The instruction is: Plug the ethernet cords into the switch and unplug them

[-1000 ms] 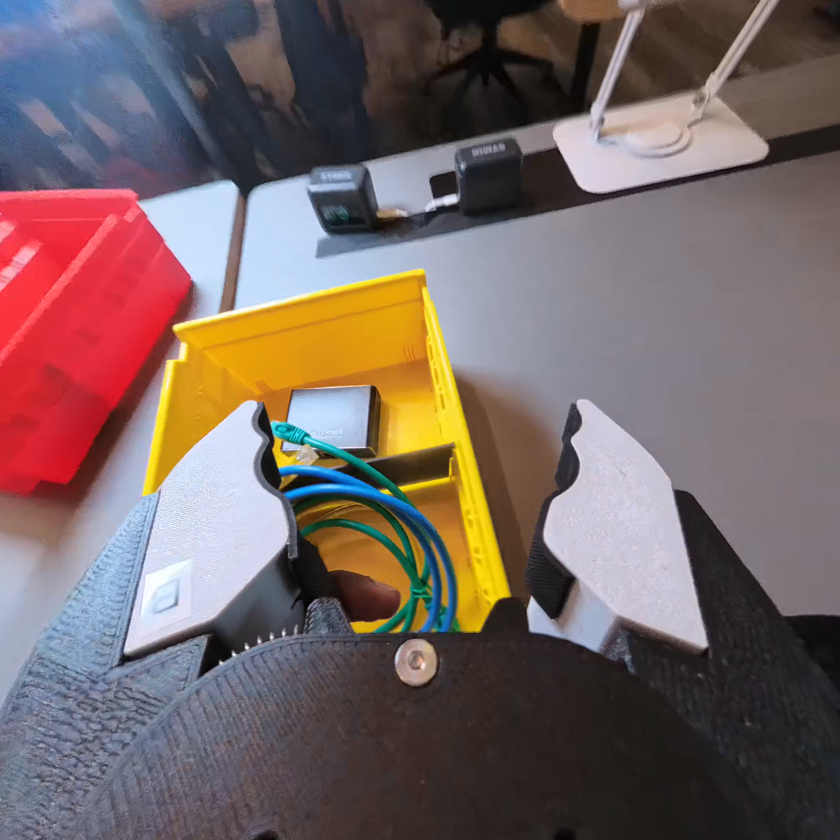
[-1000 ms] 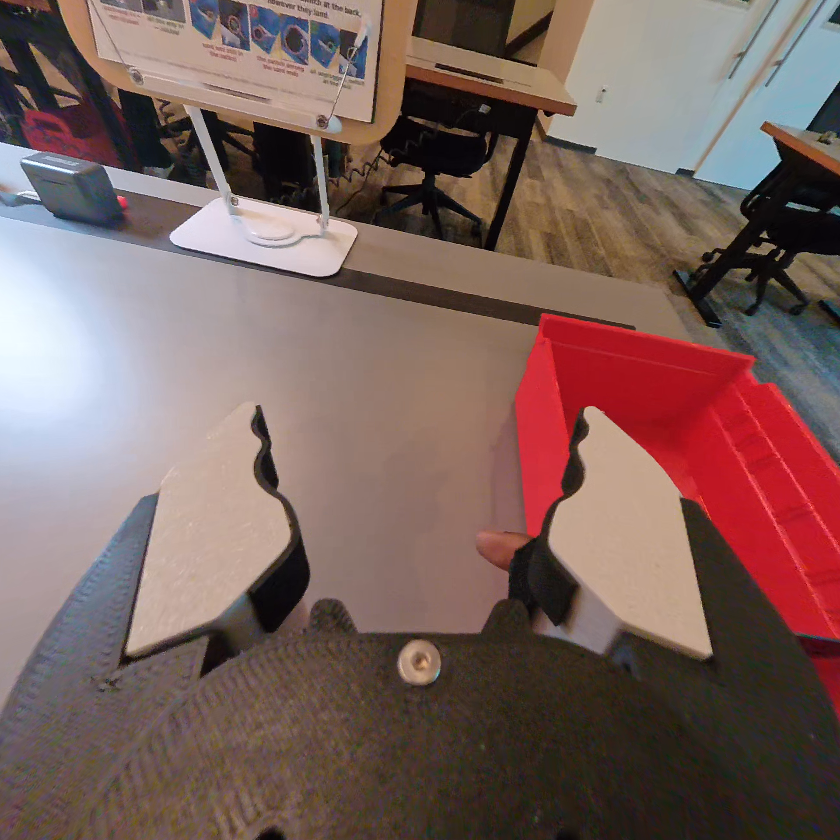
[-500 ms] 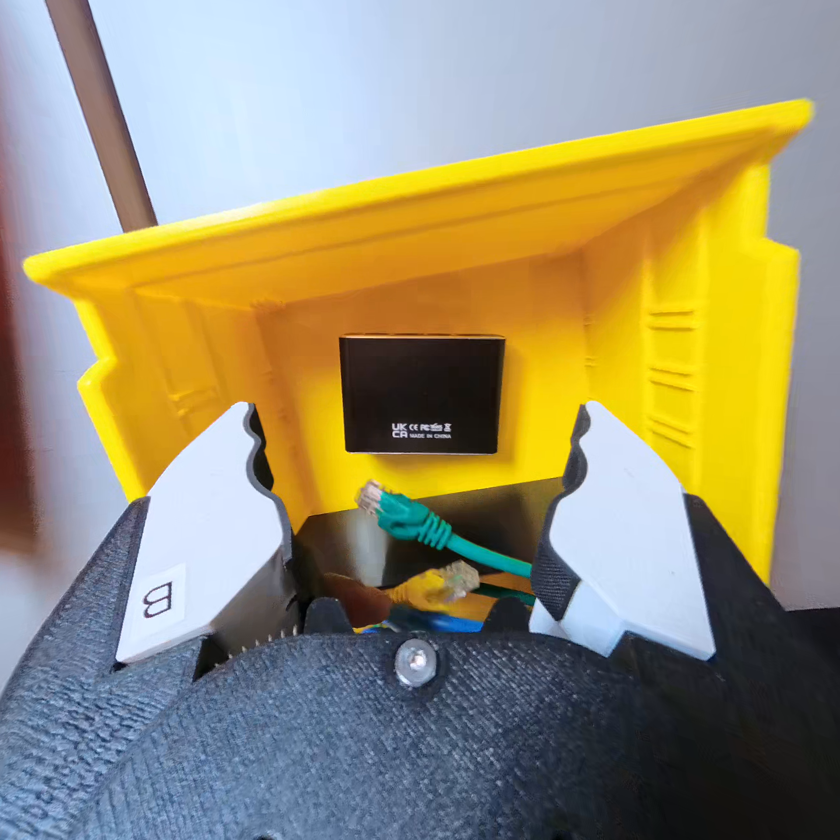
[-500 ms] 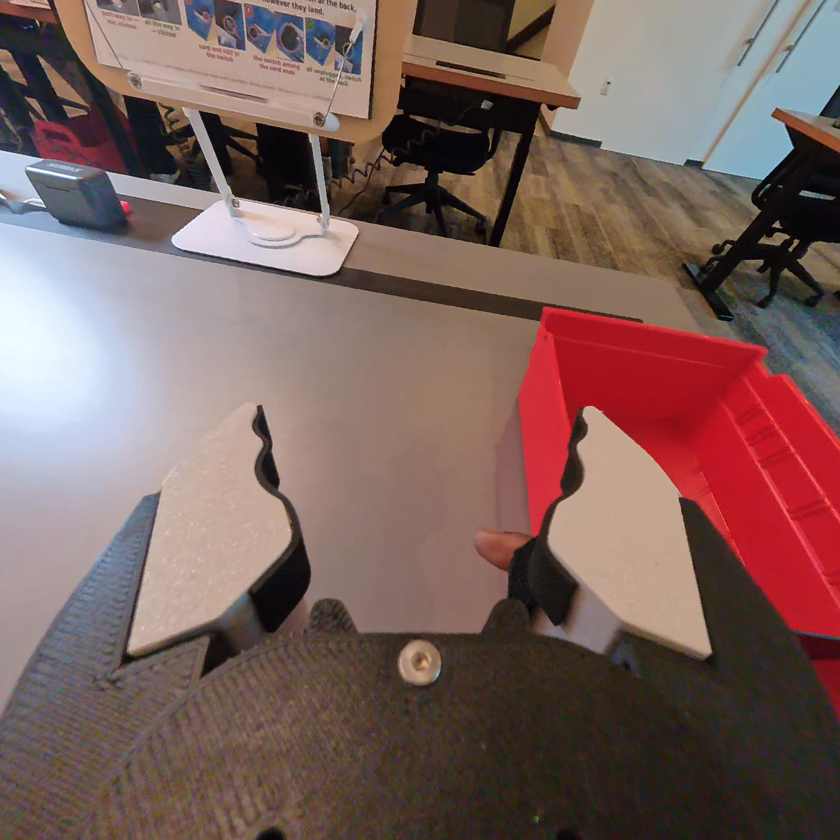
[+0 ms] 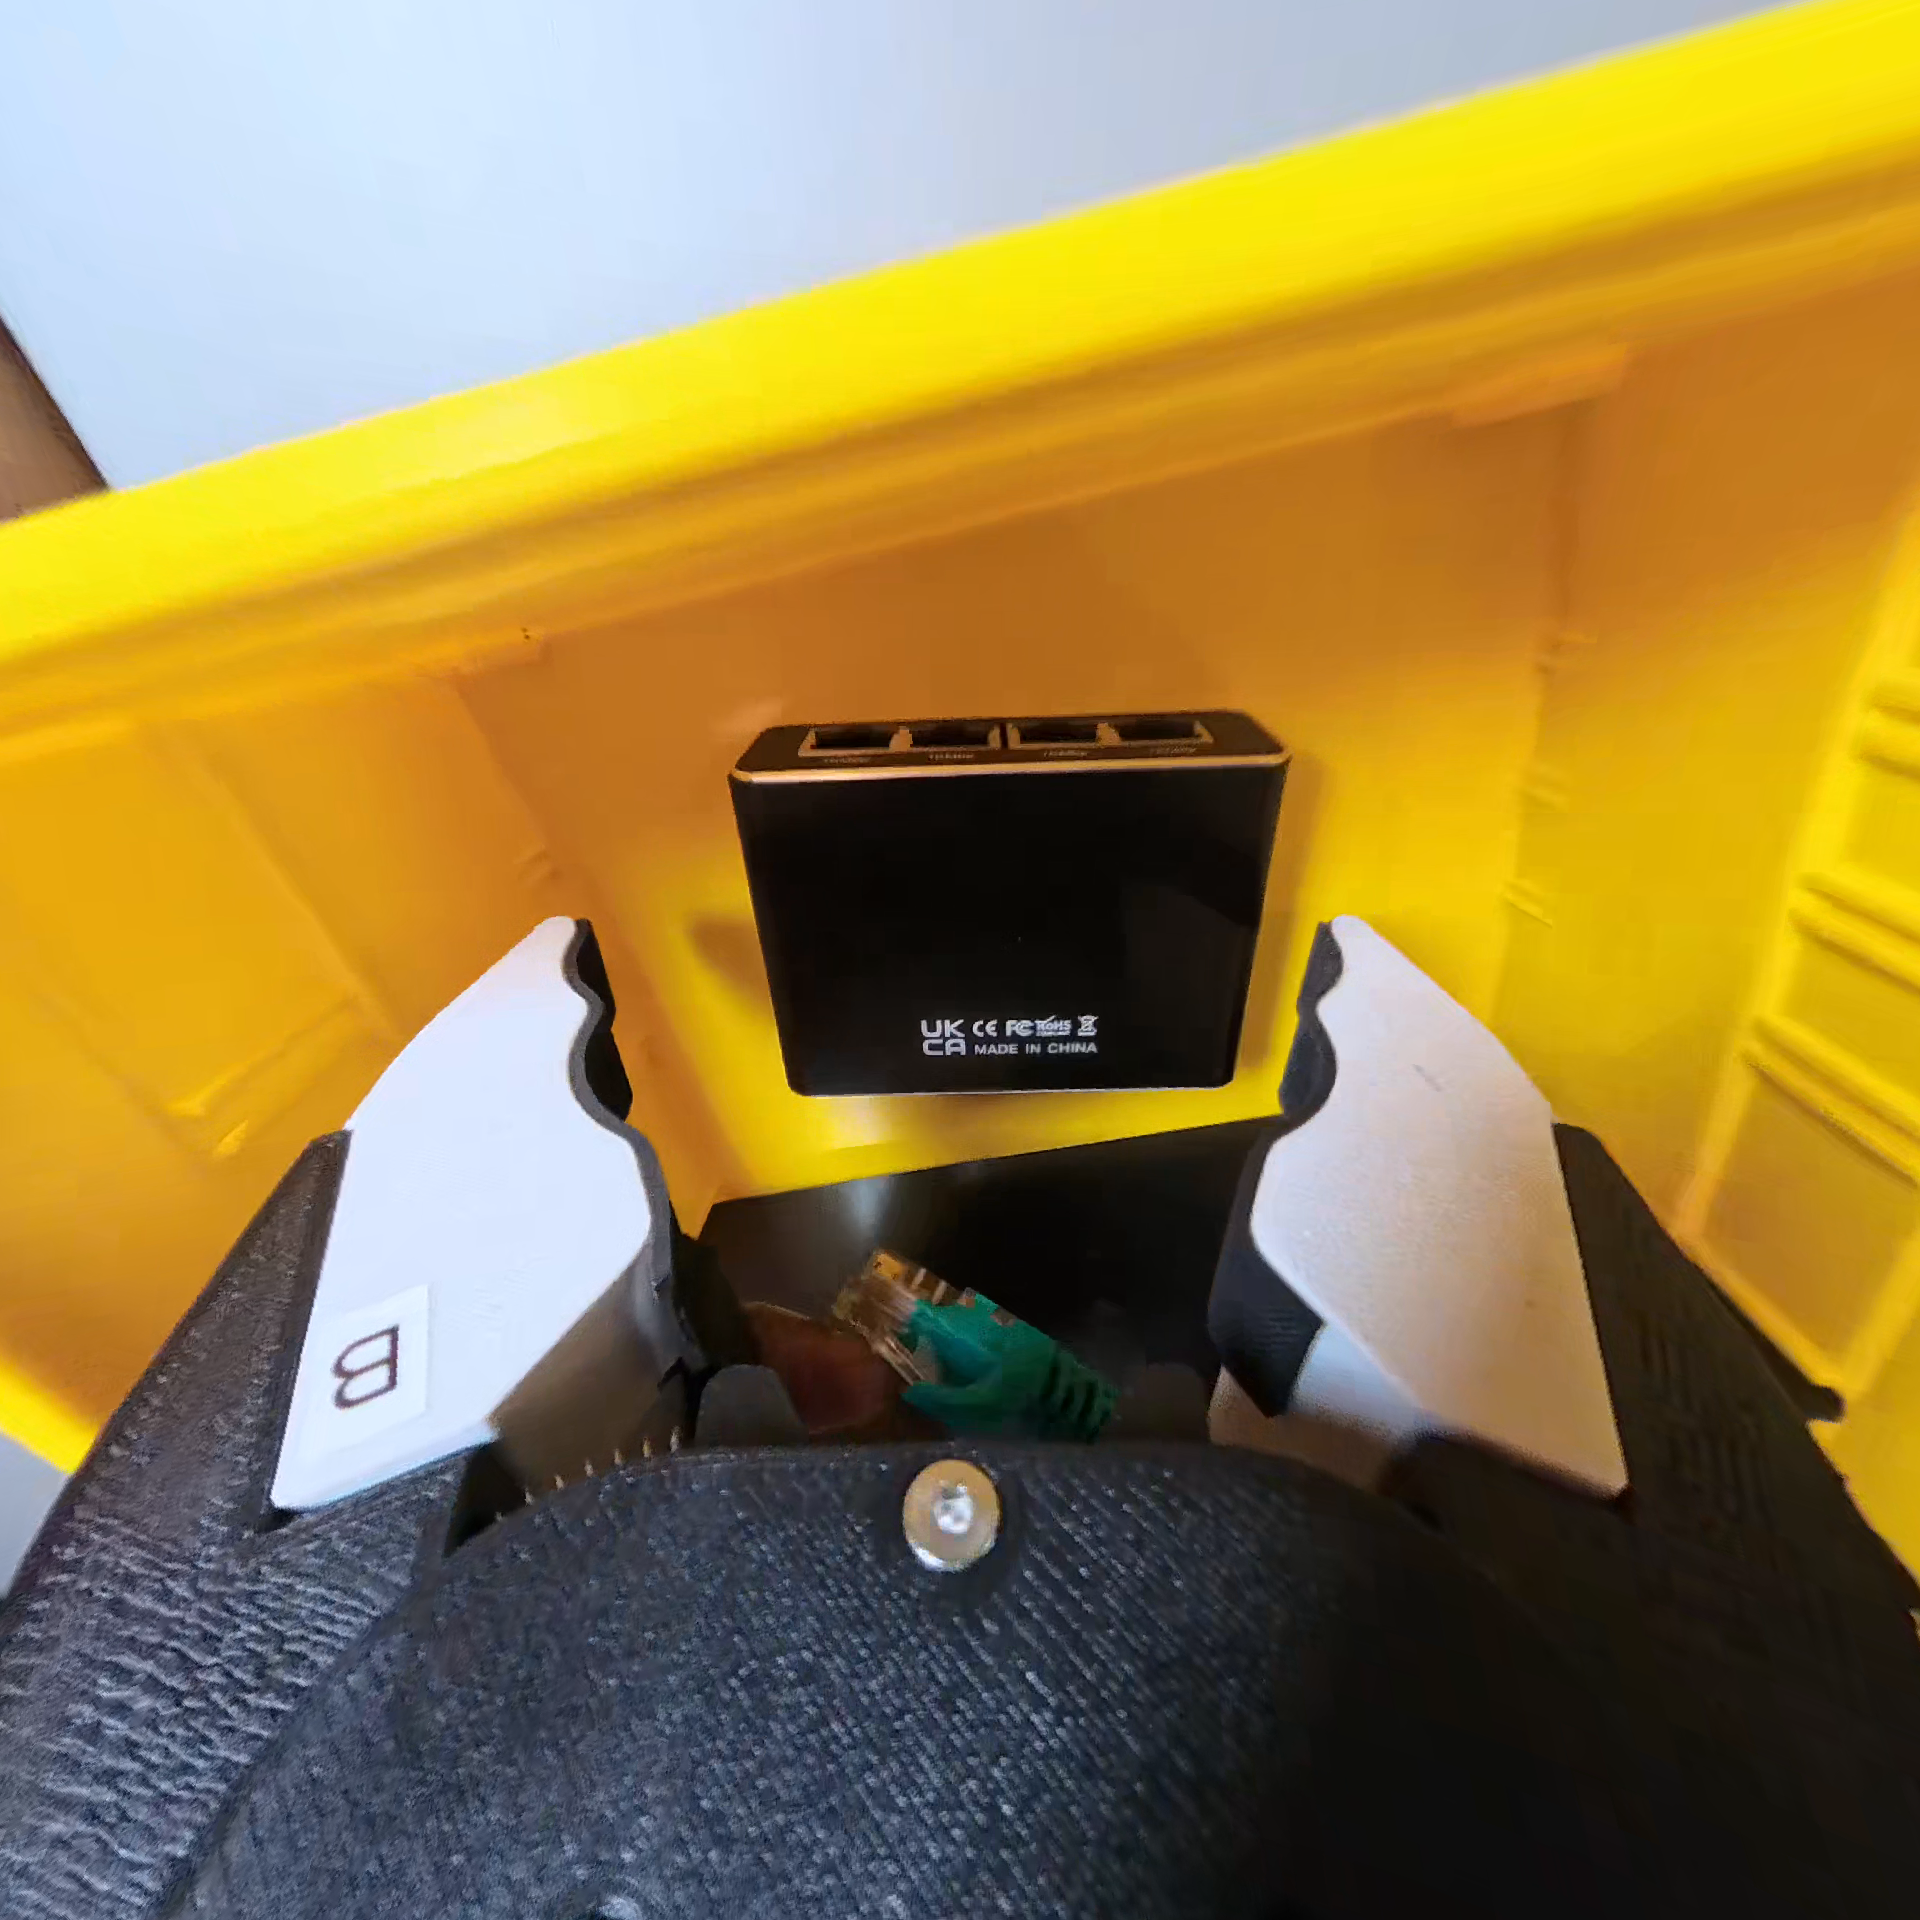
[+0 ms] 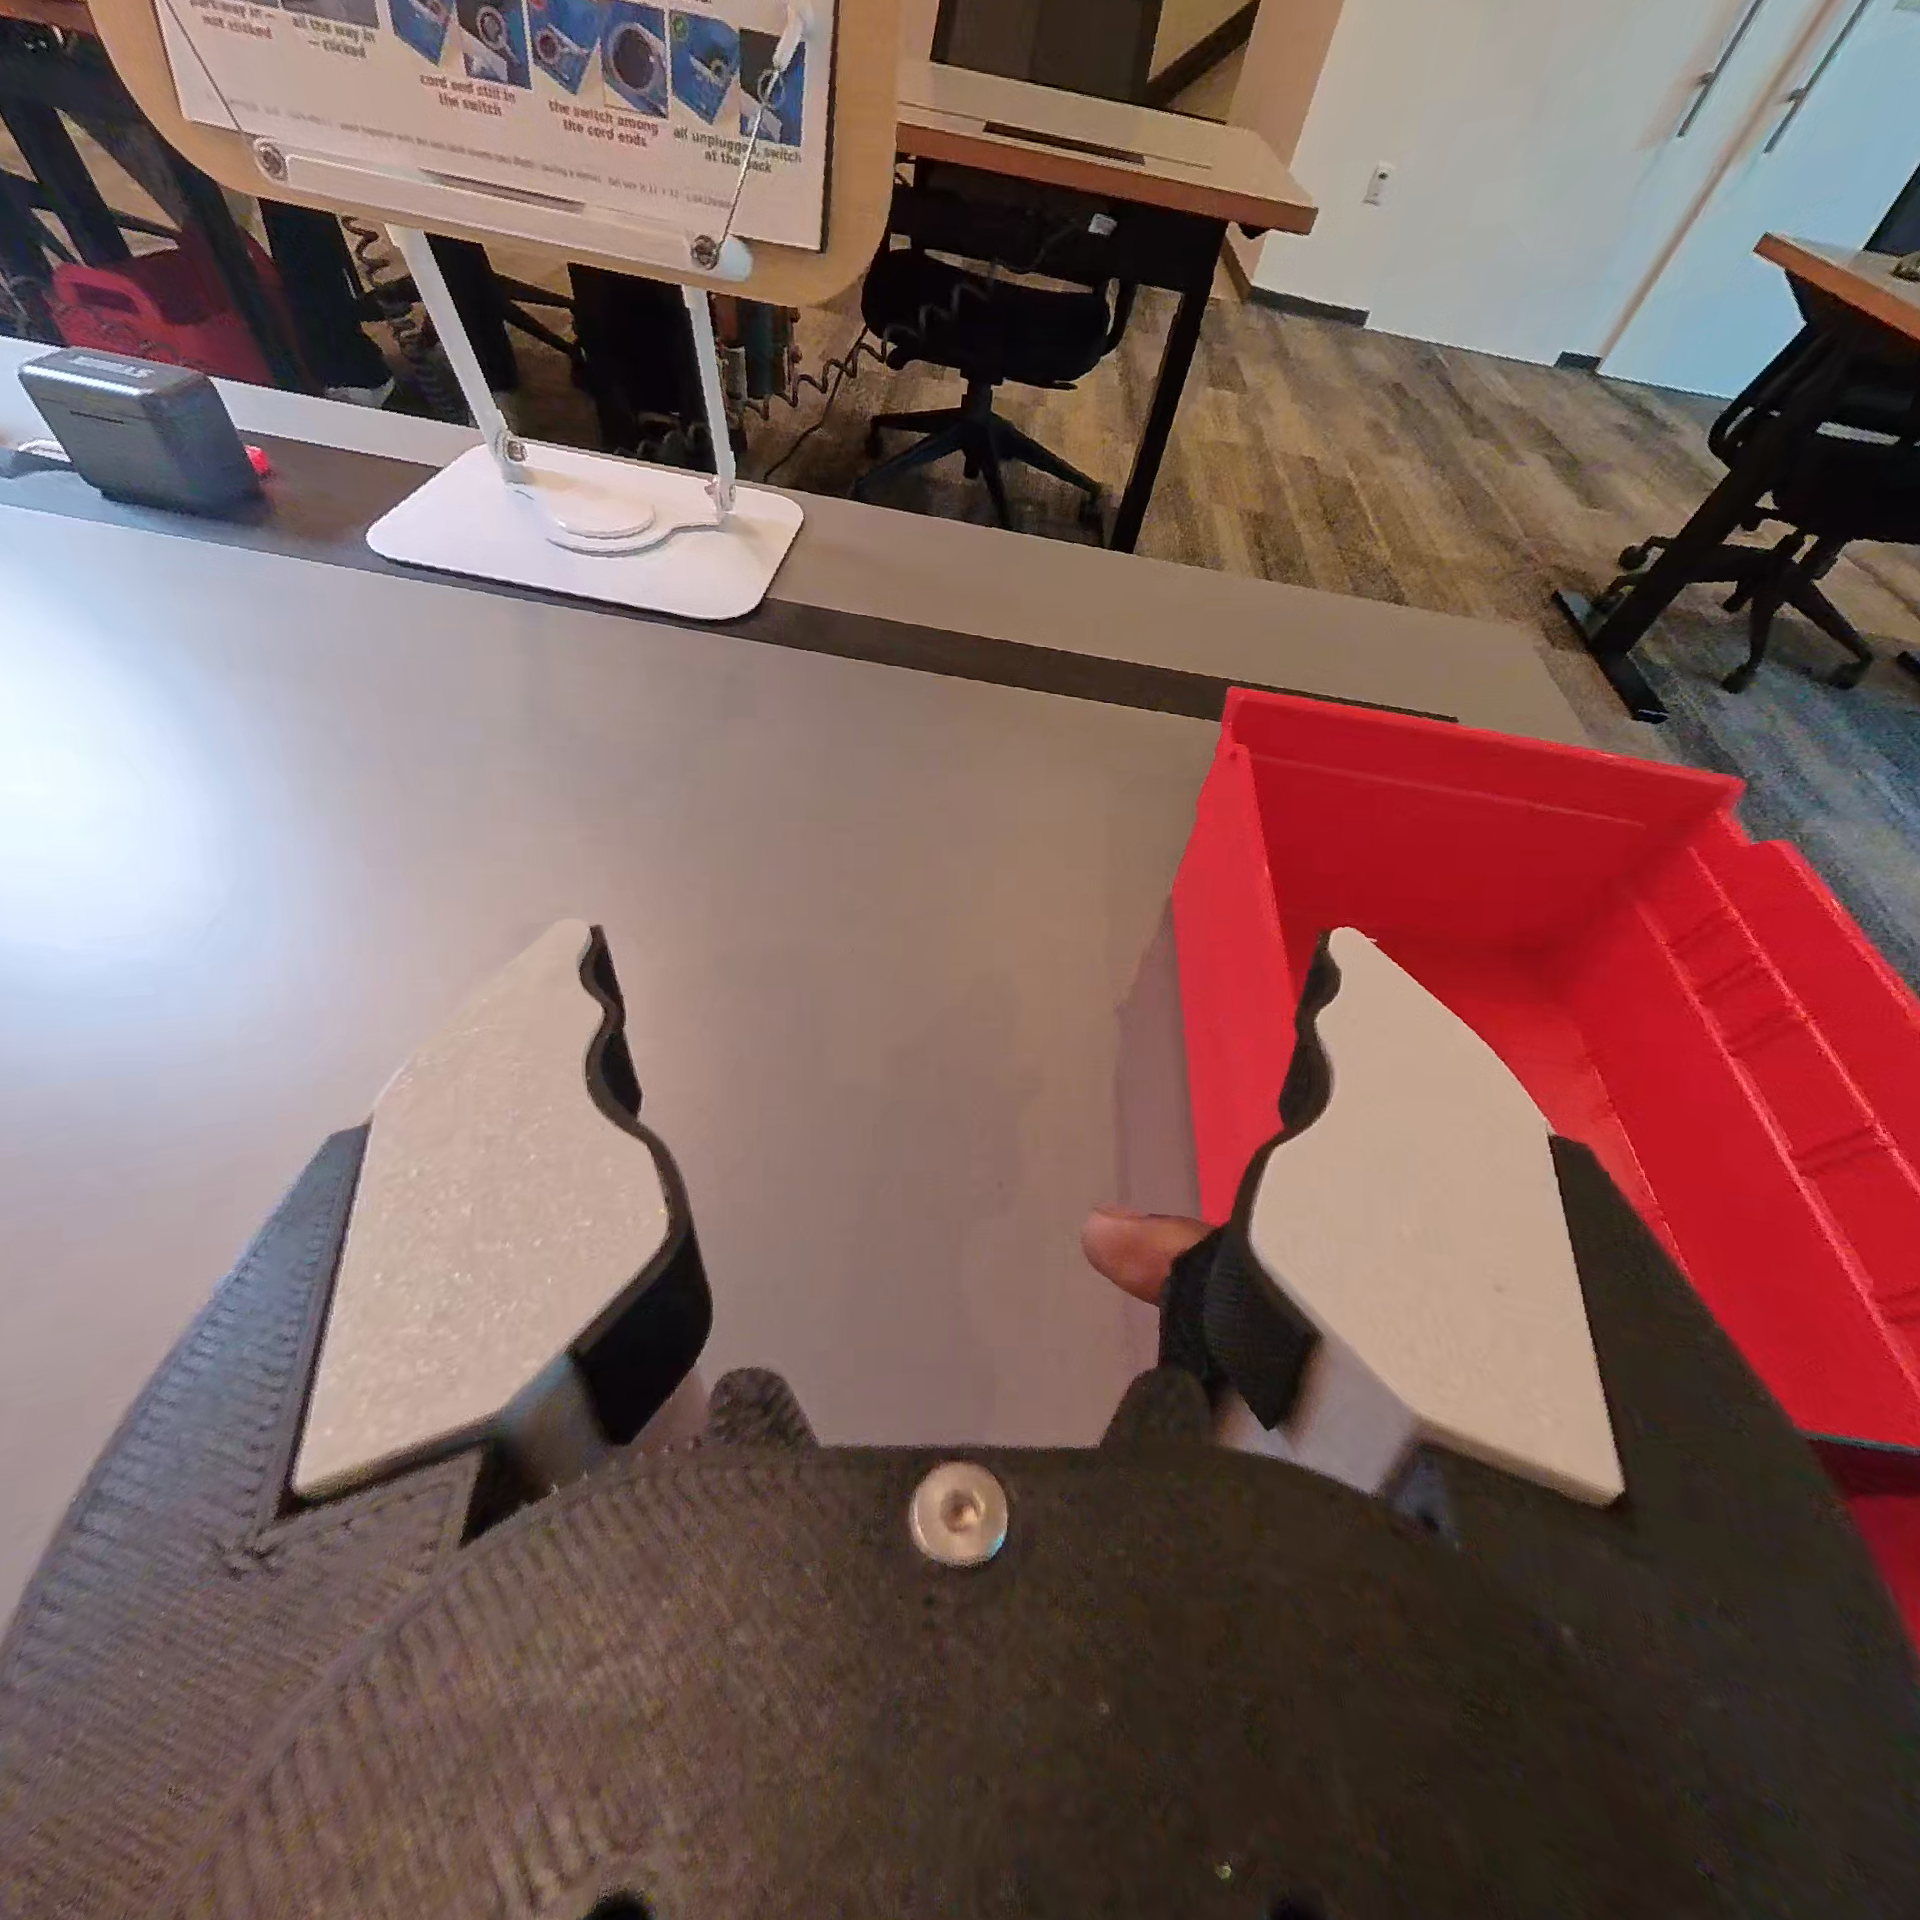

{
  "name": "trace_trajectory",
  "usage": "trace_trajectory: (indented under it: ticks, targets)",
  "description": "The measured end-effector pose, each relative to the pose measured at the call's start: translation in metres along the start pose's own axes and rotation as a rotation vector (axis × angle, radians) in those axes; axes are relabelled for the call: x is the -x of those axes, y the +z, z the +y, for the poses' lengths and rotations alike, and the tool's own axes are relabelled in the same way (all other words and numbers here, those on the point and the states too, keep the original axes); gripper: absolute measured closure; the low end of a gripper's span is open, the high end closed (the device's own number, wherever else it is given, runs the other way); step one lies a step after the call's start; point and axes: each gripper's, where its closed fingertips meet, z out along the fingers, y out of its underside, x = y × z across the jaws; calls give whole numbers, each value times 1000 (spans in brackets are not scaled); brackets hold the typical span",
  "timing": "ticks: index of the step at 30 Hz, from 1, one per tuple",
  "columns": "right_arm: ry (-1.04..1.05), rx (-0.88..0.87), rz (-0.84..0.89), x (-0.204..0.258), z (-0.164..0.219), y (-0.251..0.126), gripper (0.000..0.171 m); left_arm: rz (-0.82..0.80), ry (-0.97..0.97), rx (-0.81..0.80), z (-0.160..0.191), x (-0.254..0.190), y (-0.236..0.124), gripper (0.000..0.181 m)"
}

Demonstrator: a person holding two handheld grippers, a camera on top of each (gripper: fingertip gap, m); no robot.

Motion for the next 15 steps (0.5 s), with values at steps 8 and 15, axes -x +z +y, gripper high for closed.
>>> trace_trajectory:
  ticks: [8,15]
  targets:
    - [-16,9,5,0,2,2,50,-68,82,96,10,2,8,63]
    - [-36,22,7,2,5,4,52,-40,120,230,23,-4,16,73]
